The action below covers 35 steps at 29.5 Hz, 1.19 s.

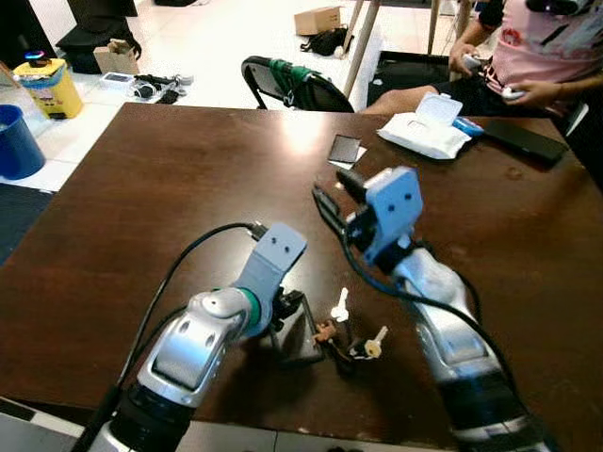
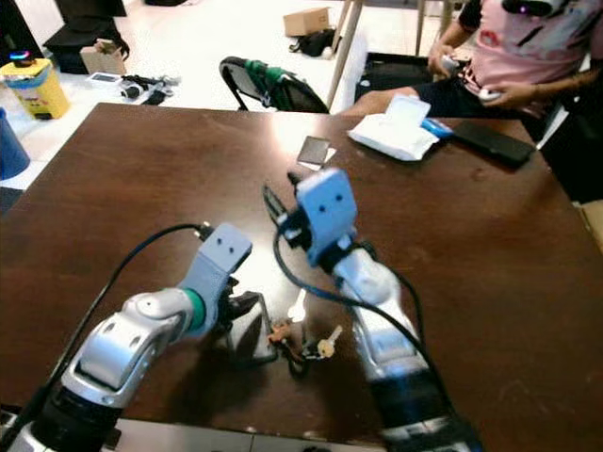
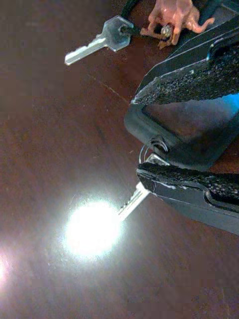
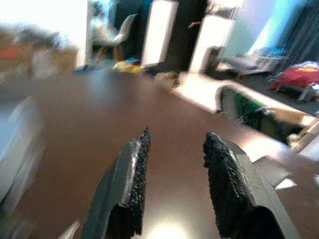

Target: Hang keys on a hook

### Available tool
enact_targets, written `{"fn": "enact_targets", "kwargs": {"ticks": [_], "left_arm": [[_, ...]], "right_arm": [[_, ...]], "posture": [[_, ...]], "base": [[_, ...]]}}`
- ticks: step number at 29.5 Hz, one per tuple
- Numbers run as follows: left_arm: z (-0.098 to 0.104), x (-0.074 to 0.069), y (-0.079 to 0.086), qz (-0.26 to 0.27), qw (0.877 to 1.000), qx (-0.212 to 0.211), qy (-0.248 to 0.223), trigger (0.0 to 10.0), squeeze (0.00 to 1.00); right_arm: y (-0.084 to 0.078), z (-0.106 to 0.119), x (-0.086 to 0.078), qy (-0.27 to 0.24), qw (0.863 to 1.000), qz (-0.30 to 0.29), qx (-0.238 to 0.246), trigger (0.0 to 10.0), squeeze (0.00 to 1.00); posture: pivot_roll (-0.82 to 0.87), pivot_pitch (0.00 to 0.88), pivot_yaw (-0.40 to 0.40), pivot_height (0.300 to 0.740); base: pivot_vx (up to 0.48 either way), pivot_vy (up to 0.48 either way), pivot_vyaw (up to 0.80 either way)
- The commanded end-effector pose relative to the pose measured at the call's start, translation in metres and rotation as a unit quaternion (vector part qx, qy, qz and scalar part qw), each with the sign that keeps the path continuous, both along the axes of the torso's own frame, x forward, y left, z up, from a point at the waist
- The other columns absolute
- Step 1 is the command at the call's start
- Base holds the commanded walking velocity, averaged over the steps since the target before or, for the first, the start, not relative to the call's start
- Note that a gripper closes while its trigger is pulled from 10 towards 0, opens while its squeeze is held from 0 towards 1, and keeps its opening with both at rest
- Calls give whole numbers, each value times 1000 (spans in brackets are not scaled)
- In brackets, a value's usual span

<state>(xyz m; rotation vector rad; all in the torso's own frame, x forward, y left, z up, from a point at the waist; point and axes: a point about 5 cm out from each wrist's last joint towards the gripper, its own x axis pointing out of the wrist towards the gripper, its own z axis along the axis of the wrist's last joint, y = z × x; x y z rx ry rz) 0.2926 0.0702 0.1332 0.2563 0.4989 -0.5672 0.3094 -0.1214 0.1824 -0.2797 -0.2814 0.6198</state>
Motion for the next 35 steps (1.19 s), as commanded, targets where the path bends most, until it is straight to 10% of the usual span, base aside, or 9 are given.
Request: {"fn": "enact_targets", "kwargs": {"ticks": [1, 14, 18, 35], "left_arm": [[0, 2, 3, 9, 1000, 6, 5, 10000, 0], [1, 5, 5, 31, 999, 13, -1, 10000, 0], [0, 7, 4, 39, 999, 35, -10, 10000, 0], [-17, 2, 8, 40, 997, 67, 20, 10000, 0]], "right_arm": [[3, 1, -3, 5, 1000, 21, 0, 10000, 0], [-15, -32, -33, 72, 981, 127, -131, 10000, 0], [-11, -45, -48, 116, 954, 201, -189, 10000, 0], [-3, -35, -48, 110, 959, 209, -158, 10000, 0]], "posture": [[113, 0, 114, 740], [102, 0, 115, 740], [106, 0, 115, 740], [107, 0, 130, 740]], "base": [[0, 0, 0], [0, 0, 0], [0, 0, 0], [0, 0, 0]]}}
